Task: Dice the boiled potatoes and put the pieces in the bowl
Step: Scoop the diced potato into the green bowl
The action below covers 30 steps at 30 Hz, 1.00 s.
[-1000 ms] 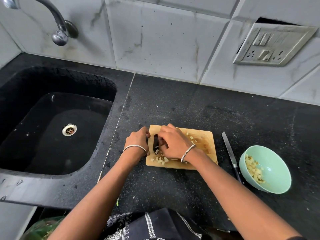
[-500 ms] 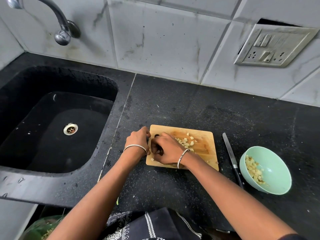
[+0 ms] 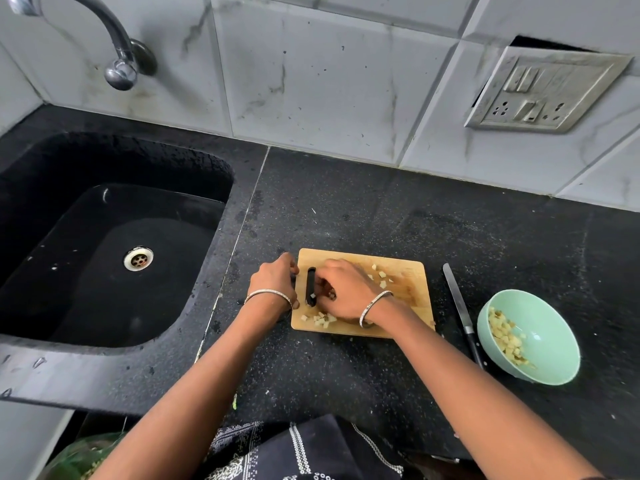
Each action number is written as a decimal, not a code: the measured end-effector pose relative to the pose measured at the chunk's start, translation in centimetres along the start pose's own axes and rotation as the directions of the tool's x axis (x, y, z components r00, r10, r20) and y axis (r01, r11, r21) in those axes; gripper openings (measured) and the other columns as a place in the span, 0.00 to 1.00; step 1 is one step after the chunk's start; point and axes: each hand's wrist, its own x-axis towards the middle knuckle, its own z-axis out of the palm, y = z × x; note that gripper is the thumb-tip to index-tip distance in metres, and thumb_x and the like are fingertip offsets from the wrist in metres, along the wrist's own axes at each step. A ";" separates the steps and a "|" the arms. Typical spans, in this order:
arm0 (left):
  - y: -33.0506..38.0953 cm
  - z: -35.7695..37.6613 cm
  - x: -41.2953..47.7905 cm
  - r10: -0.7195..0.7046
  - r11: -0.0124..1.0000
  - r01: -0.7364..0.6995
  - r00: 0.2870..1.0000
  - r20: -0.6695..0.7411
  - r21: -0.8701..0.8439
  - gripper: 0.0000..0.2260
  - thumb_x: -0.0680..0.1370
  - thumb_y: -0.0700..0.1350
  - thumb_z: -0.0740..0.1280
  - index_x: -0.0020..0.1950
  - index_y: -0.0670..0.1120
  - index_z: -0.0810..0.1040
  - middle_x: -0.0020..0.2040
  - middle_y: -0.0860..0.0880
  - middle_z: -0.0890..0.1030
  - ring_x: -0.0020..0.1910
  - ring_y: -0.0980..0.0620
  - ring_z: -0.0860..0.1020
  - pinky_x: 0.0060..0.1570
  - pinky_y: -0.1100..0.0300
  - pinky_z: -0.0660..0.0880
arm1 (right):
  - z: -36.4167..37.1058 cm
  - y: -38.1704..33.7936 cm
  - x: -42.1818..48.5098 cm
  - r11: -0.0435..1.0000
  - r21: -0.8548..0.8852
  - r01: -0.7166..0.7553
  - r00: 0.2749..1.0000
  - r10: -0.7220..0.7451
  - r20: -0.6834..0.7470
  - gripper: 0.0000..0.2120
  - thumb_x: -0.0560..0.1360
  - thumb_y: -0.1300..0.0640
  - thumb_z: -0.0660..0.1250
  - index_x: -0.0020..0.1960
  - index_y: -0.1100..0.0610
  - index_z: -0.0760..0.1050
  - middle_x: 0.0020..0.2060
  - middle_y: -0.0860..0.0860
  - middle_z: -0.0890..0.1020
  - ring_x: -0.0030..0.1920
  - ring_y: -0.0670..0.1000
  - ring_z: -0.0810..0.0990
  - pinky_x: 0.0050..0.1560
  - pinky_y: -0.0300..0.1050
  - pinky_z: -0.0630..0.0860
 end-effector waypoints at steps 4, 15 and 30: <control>-0.2 0.0 0.1 0.013 1.000 -0.013 1.000 0.004 0.007 0.27 0.64 0.40 0.79 0.58 0.51 0.72 0.52 0.45 0.80 0.52 0.41 0.79 0.48 0.52 0.75 | 1.1 -0.9 0.6 0.990 -0.139 -0.003 1.000 0.001 -0.011 0.15 0.74 0.44 0.65 0.54 0.53 0.76 0.53 0.51 0.76 0.57 0.54 0.72 0.56 0.54 0.69; -0.2 -0.1 0.0 0.013 1.000 -0.013 1.000 0.002 0.009 0.25 0.65 0.39 0.78 0.57 0.51 0.72 0.54 0.43 0.79 0.52 0.40 0.79 0.47 0.52 0.76 | 0.6 -1.3 1.2 0.989 -0.119 0.083 0.991 -0.069 0.113 0.11 0.70 0.45 0.68 0.45 0.52 0.78 0.48 0.49 0.73 0.55 0.53 0.70 0.54 0.54 0.68; -1.6 -0.1 -1.1 0.083 0.996 -0.083 0.997 0.002 0.012 0.17 0.66 0.41 0.76 0.48 0.51 0.74 0.44 0.49 0.83 0.49 0.47 0.80 0.45 0.56 0.74 | -0.6 0.6 -0.8 0.996 0.052 0.076 0.995 -0.072 -0.066 0.05 0.67 0.55 0.68 0.42 0.50 0.74 0.40 0.43 0.77 0.46 0.47 0.71 0.49 0.47 0.75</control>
